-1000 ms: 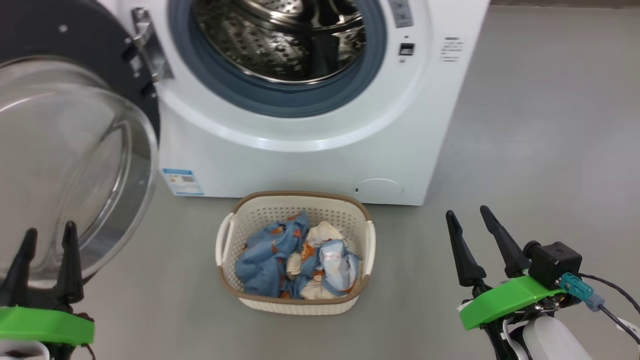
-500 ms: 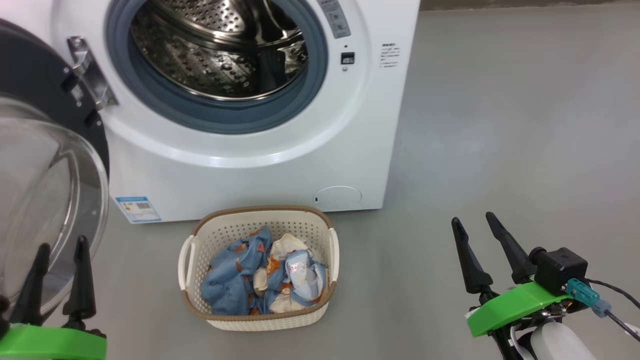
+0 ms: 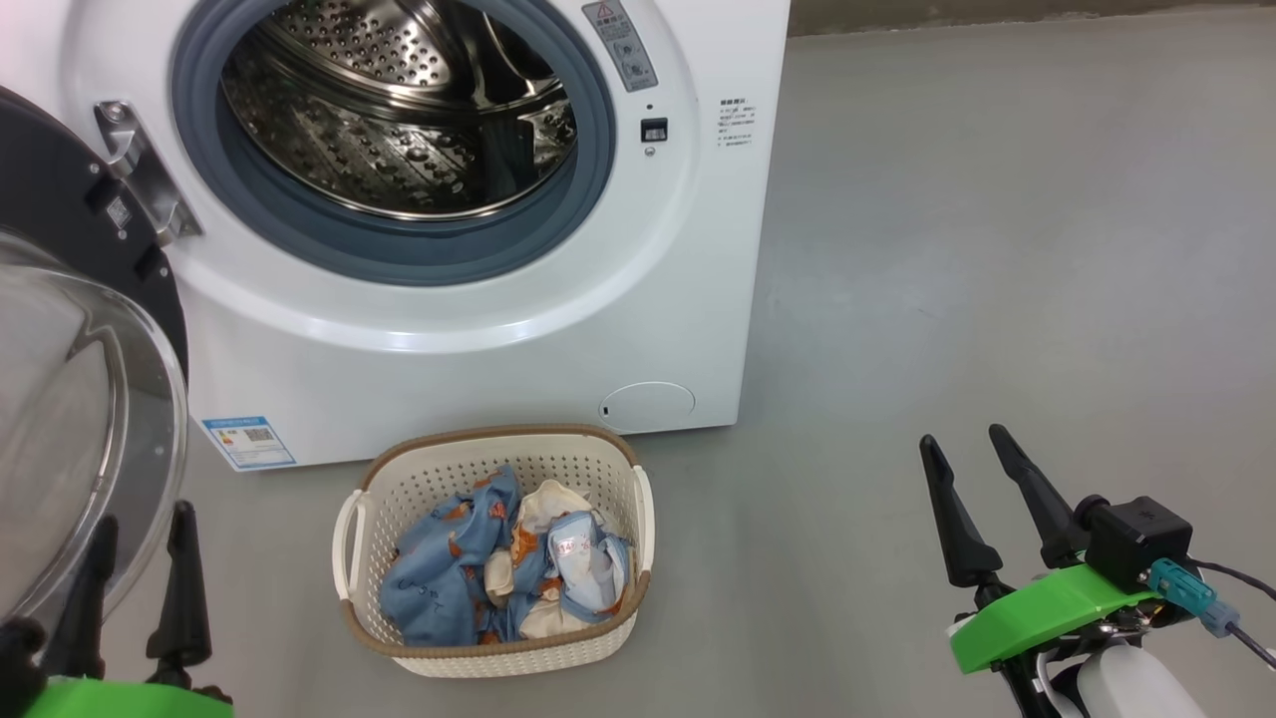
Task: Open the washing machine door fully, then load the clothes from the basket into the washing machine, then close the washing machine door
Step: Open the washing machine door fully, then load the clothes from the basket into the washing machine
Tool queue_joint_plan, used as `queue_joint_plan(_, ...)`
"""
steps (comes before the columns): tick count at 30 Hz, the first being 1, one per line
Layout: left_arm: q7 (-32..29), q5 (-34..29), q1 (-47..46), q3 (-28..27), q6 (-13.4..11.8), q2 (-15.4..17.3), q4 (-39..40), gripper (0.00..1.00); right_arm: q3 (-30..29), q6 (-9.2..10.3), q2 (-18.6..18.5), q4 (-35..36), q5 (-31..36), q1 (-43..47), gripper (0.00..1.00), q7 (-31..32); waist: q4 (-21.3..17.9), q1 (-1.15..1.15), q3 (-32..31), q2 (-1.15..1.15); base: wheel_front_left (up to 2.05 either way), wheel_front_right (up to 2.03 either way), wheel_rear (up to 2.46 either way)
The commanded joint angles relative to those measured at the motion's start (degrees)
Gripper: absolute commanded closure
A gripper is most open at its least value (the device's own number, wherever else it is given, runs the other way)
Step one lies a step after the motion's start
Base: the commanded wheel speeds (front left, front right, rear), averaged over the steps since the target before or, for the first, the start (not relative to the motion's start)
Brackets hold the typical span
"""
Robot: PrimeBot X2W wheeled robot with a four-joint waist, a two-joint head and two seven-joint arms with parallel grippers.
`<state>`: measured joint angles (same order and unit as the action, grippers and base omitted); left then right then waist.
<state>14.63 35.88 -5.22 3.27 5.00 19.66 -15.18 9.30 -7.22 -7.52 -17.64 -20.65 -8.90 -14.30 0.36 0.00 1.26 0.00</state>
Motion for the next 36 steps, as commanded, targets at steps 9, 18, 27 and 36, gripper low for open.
queue_joint_plan(9, 0.25, -1.78, -0.06, -1.15, -0.14, 1.96, 0.89, 0.0, 0.35, -0.26, -0.73, 1.61, 0.67, -0.3, 0.0, -0.7, -0.04, 0.0, -0.17, 0.0, 0.0, 0.0, 0.0)
queue_joint_plan(18, 0.31, -2.71, 0.38, -1.17, -0.22, 1.65, 1.27, 0.0, -0.07, -0.26, -0.72, 1.77, 0.99, 0.14, 0.0, -0.7, -0.18, 0.0, -0.39, 0.0, 0.0, 0.0, 0.0)
queue_joint_plan(27, 0.35, -4.06, 0.92, -1.37, 0.03, 1.25, 1.86, 0.0, 0.03, -0.26, -0.97, 1.52, 0.75, 0.37, 0.0, -0.7, -0.1, 0.0, -0.89, 0.0, 0.0, 0.0, 0.0)
queue_joint_plan(36, 0.36, -5.55, 1.07, -1.6, -0.22, 0.8, 2.07, 0.0, 0.11, -0.26, -1.33, 1.39, 0.55, 0.33, 0.0, -0.7, 0.29, 0.0, -1.03, 0.0, 0.0, 0.0, 0.0)
